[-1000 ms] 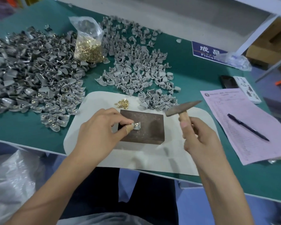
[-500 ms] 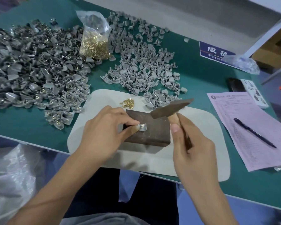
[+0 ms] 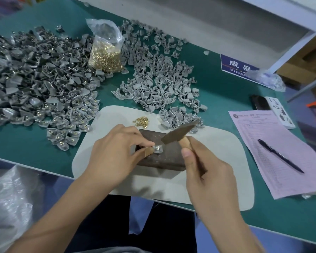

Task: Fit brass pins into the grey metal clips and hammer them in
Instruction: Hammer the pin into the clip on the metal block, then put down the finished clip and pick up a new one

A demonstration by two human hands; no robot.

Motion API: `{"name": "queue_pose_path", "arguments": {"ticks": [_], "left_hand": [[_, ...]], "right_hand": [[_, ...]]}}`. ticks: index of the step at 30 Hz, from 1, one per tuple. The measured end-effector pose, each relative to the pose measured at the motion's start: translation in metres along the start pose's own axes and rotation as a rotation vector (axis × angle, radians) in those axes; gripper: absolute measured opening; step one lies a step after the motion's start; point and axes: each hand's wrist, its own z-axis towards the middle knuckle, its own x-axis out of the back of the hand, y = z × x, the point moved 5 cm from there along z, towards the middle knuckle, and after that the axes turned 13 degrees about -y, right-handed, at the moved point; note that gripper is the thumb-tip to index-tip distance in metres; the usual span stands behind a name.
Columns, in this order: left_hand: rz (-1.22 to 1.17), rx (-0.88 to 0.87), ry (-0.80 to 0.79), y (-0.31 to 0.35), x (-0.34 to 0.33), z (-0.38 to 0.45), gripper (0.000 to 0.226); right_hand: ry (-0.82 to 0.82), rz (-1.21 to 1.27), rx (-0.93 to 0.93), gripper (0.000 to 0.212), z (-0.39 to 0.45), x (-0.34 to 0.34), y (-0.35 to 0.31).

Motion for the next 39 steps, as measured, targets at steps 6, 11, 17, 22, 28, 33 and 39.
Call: {"name": "queue_pose_path", "arguments": {"ticks": [6,11,17,22,28,33,39], "left_hand": [[-0.007,0.012,-0.007,0.0,0.0,-0.002,0.01],[-0.004,0.005,-0.01,0.0,-0.001,-0.002,0.011],[-0.007,0.002,-0.008,-0.001,-0.001,-0.002,0.01],[0.01,0.003,-0.012,-0.002,-0.001,-0.001,0.01],[0.016,0.0,-0.024,-0.001,-0.001,-0.001,0.006],[0.016,0.007,-0.043,-0.001,-0.001,-0.002,0.003],[0.04,0.009,-0.048,-0.001,-0.002,-0.001,0.011]], "right_hand": [[-0.026,-0.108,0.048,0.025,-0.008,-0.006,-0.003],[0.046,-0.017,0.064,0.03,-0.009,-0.004,-0.004],[0.105,-0.012,0.058,0.032,-0.008,0.001,0.002],[0.036,-0.139,0.047,0.032,-0.005,0.003,0.0],[-0.039,-0.165,0.026,0.031,-0.004,-0.001,-0.003],[0.053,-0.166,-0.125,0.032,-0.002,0.015,0.028],[0.071,-0.336,-0.424,0.047,-0.006,0.016,0.074]]}}
